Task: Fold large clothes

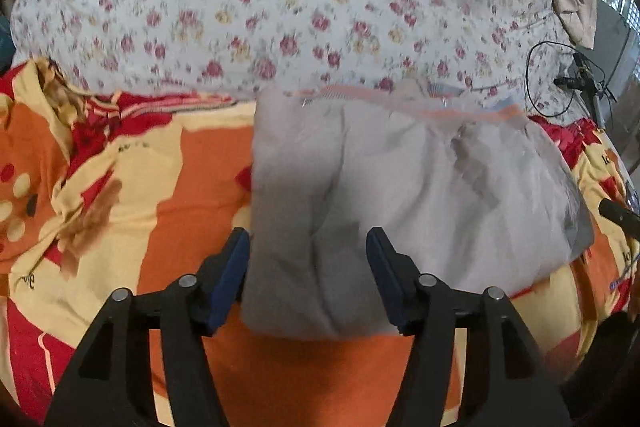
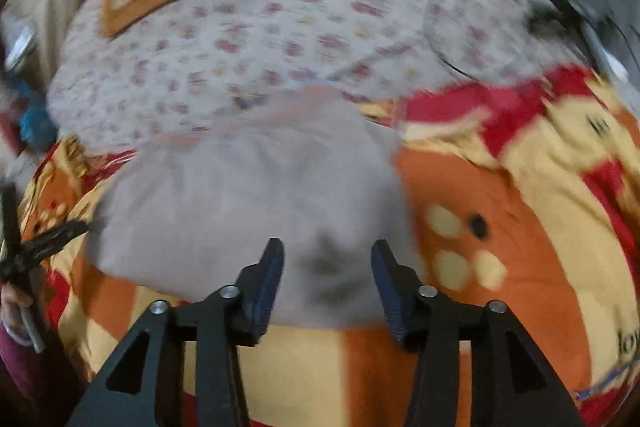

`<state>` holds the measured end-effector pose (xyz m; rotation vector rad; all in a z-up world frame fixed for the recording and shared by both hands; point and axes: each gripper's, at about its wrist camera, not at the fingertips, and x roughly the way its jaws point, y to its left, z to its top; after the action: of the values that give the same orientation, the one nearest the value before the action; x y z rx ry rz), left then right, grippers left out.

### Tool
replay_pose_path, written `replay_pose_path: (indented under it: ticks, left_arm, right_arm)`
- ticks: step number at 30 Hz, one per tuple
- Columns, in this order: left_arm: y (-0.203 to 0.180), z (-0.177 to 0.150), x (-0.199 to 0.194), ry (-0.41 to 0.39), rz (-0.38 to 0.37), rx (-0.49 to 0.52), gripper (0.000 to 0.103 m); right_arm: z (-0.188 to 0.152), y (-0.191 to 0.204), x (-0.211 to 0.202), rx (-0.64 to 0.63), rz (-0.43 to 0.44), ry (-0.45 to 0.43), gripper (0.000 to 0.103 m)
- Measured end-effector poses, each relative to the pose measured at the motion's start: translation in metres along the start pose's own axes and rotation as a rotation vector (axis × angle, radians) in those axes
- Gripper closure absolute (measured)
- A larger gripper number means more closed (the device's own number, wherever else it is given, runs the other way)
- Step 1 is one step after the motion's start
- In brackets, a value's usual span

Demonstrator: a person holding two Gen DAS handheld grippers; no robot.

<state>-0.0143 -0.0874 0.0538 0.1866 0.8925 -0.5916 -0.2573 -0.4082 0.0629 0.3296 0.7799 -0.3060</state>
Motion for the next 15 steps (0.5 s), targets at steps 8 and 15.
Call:
replay_pose_path:
  ticks: [8, 15]
  left_arm:
    - [-0.026, -0.003, 0.040, 0.018, 0.005, -0.030, 0.031]
    - [-0.031, -0.005, 0.054, -0.009, 0.061, -0.012, 0.024]
  right_arm:
    - [0.022, 0.089, 0.071, -0.138, 0.104, -0.011, 0.043]
    - [0.007, 0.084, 0.109, -0.214, -0.023, 0.063, 0.044]
